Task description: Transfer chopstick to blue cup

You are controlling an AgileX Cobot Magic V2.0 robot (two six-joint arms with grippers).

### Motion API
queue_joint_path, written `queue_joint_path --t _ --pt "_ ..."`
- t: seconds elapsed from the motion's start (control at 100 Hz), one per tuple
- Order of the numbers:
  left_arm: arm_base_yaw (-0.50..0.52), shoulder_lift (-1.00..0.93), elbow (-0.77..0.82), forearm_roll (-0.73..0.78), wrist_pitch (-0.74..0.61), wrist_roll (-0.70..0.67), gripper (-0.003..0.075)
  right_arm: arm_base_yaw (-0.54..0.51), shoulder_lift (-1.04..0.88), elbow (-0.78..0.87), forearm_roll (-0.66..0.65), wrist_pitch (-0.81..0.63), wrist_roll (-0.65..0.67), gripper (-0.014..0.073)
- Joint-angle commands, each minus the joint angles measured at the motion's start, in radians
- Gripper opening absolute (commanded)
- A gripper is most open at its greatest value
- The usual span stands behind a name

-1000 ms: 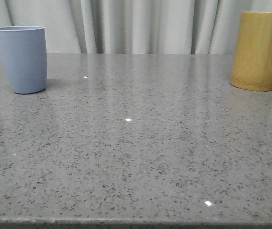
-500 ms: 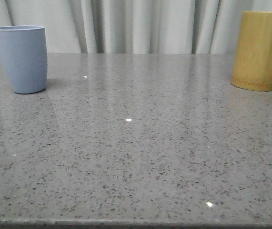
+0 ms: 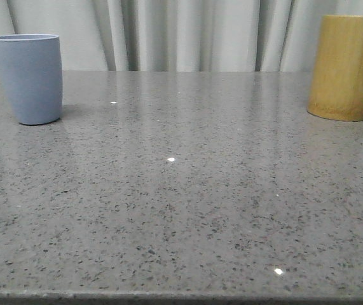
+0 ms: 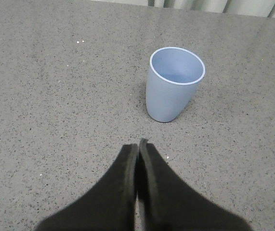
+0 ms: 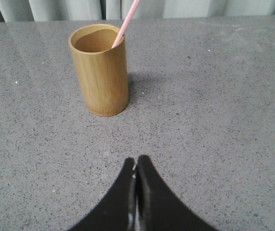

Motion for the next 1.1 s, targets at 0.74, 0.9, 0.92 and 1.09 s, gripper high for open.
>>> queue_joint_path --t 0.74,0.9,0.92,1.09 --pt "0.0 0.067 -0.083 -0.011 0.019 0.1 0.0623 -0.002 0.117 -0.119 -0.006 -0.029 -0.003 0.0589" --pt "0.0 0.067 -0.083 -0.032 0.017 0.098 0.062 -0.002 0.117 -0.119 -0.006 -0.029 -0.003 0.0603" --pt "0.0 0.069 -0.083 -0.034 0.015 0.098 0.062 -0.002 0.117 -0.119 -0.006 -0.029 -0.003 0.0603" --pt "0.0 0.153 -0.118 -0.038 0.012 0.098 0.062 -0.002 0.117 -0.119 -0.006 -0.037 -0.003 0.0603"
